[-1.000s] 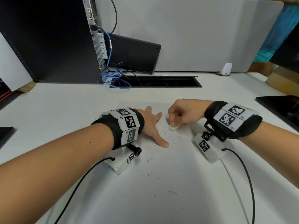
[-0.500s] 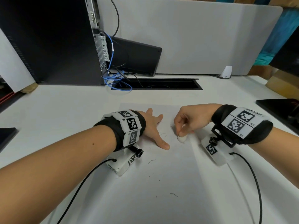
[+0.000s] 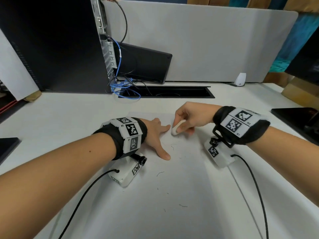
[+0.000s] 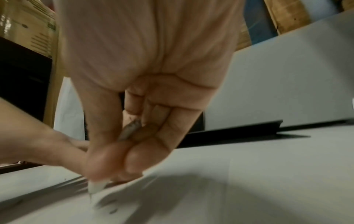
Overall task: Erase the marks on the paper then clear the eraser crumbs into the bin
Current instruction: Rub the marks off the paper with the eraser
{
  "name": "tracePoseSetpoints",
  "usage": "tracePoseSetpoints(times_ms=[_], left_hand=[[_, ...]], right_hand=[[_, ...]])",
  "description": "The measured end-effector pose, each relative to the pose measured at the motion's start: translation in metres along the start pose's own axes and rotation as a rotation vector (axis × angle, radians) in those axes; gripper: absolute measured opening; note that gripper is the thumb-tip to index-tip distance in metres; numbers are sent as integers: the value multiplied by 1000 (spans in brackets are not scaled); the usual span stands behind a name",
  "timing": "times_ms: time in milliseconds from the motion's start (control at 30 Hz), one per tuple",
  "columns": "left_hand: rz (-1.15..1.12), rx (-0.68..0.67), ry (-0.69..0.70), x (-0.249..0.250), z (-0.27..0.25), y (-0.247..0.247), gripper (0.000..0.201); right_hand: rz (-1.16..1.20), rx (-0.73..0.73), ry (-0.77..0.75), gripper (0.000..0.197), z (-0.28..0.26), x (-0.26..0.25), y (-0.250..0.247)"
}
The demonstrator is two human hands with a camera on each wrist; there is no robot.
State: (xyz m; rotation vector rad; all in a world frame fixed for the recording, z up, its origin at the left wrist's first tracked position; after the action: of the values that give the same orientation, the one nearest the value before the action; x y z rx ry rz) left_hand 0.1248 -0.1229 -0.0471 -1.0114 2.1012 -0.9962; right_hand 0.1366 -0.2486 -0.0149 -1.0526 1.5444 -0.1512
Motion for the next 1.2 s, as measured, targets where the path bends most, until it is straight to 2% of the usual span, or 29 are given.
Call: tracePoseSetpoints(times_ms=[167,300,333,467,500,633,667,800,833,967,1033,1133,1200], left_hand=[[1,20,9,-7,-3,3,114],[-3,24,19,-5,-4,3,113],[2,24,21,-5,-4,3,113],[21,15,12,-4,-6,2,113],[24,14,9,-4,-6,2,113],[26,9,2,-5,-7,2,112],[28,6,4,-4,-7,2,112],[36,8,6,-3,-8,0,113],[31,5,7,-3,-8,1,113],[30,0,11,-4,-6,2,113],[41,2,9,-4,-7,1,113],[42,-2,7,-4,-8,0,113],[40,-6,5,-4,-9,0,113]], right_hand=[[-15,-59,38,15,10,4,14],[-41,-202,56,17,-1,3,29],[-55,-194,46,16,0,2,29],[-229,42,6,15,10,0,12],[-200,27,27,16,9,0,14],[-95,-179,71,19,-2,1,33],[-93,-173,64,19,-2,1,33],[-229,43,18,21,8,0,12],[-209,34,28,22,8,0,12],[-130,-165,79,23,3,-1,28],[-167,-137,66,19,5,-3,25],[-249,0,21,21,11,-4,13],[-211,-35,25,23,9,-1,14]])
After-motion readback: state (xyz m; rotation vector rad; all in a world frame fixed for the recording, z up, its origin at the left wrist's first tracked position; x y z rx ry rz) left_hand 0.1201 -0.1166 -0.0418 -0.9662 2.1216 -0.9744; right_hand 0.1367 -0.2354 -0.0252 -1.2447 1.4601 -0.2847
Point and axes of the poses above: each hand's wrist, its own z-axis towards the middle knuckle, its own y-axis out of the palm, x = y × z, the point moved 5 cm from there along z, towards the middle knuckle, and after that the axes turned 14 degrees about z, right-handed, at the moved point
